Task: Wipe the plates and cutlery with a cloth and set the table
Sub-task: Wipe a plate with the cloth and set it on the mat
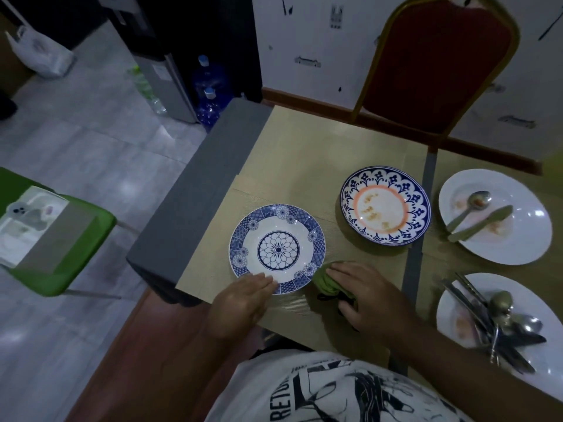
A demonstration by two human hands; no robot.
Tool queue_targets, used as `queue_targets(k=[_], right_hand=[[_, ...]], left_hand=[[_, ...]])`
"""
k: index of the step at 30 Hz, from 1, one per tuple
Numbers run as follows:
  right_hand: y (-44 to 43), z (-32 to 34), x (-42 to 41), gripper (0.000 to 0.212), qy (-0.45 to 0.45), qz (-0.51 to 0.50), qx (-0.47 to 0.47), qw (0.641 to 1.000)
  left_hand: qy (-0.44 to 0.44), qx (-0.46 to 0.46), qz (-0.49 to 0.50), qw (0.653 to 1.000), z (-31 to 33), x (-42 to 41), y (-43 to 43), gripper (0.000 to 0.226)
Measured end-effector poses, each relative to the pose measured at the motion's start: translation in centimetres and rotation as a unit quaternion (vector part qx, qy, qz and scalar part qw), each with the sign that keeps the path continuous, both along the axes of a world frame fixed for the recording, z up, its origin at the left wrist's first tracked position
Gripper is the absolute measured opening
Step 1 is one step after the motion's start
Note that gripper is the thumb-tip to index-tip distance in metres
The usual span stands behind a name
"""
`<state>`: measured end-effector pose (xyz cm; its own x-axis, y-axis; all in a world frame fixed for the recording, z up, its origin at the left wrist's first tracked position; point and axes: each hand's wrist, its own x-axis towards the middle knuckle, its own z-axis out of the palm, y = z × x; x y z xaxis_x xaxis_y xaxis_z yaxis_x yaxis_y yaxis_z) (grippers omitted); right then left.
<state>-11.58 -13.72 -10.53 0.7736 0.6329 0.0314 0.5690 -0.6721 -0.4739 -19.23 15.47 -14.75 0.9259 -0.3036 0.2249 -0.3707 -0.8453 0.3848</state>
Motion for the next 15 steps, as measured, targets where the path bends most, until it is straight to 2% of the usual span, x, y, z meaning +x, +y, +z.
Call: queue_targets(k=[3, 7, 13, 15], right_hand=[[0.5, -0.2, 0.0, 0.061, -0.002, -0.001, -0.01, 1.0], [1.1, -0.4, 0.6, 0.059, 0.0, -0.002, -0.016, 1.0], [1.9, -0.5, 1.0, 0.059, 0.006, -0.018, -0.021, 1.0], [2.2, -0.5, 1.0, 0.06, 0.004, -0.024, -0.022, 0.999]], left_hand=[[0.032, -0.002, 0.011, 0.999, -0.7, -0.3, 0.8, 0.053], [0.024, 0.005, 0.026, 0.999, -1.6, -0.7, 2.8, 0.035], [-0.008, 0.038, 0.057, 0.998, -0.7, 0.7, 4.4, 0.027], [0.017, 0.043, 0.079, 0.996, -0.6, 1.0, 4.8, 0.03]])
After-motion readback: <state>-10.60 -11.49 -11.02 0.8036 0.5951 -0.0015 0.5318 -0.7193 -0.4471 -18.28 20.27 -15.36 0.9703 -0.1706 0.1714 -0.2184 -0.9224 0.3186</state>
